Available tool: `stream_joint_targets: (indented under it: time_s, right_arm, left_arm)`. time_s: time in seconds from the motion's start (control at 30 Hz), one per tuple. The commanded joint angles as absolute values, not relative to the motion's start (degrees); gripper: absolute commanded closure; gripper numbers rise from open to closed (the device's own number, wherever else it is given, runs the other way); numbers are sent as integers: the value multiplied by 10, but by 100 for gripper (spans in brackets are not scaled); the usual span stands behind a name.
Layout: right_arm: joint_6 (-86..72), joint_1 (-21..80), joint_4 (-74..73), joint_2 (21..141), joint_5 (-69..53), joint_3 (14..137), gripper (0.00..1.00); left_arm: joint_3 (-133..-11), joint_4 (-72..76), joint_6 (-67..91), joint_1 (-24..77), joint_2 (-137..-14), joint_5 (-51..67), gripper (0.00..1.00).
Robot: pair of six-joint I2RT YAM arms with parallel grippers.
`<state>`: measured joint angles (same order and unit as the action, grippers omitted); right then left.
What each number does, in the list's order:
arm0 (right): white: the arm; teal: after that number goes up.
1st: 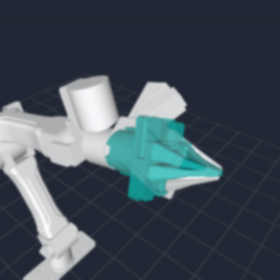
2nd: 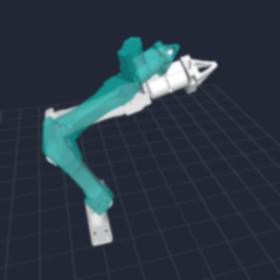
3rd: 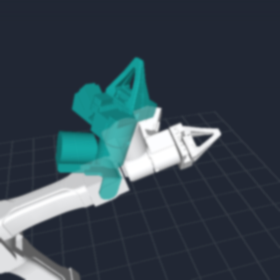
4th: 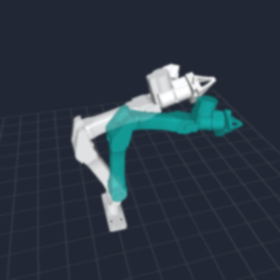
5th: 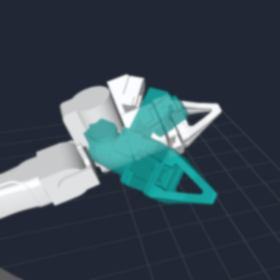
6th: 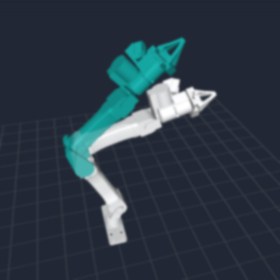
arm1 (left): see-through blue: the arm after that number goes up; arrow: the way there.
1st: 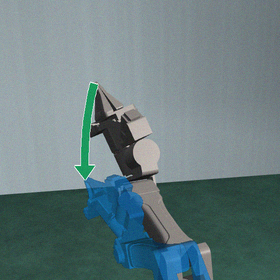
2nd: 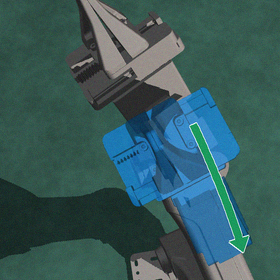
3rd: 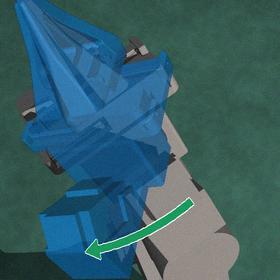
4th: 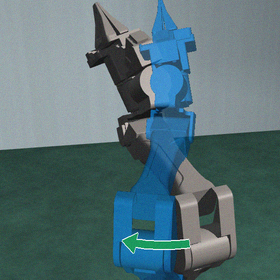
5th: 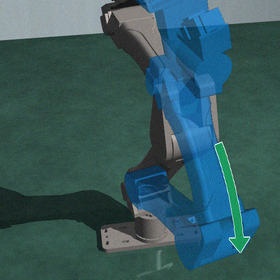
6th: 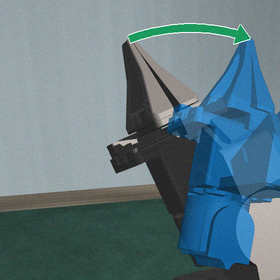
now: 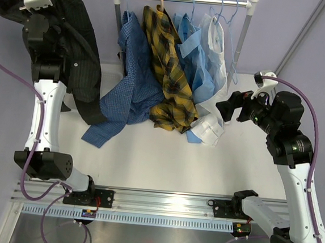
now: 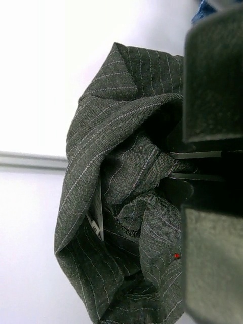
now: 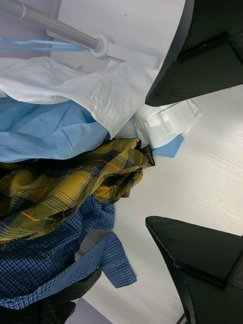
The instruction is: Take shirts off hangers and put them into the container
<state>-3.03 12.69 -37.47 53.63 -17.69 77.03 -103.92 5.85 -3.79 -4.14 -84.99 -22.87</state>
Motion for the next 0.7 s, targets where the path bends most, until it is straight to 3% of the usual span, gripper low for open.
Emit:
stream_joint_targets:
  time_s: [0.0, 0.33, 0.67]
  right_arm:
    - [-25, 127, -354, 533, -188, 766, 1]
    - [-24, 127, -348, 548, -200, 766, 0]
    - [-13, 127, -350, 553, -206, 769, 0]
  left_arm:
    - [-1120, 114, -13, -42, -827, -193, 100]
    - [-1197, 168, -61, -42, -829, -195, 100]
    - [-1141, 192, -45, -42, -856, -187, 100]
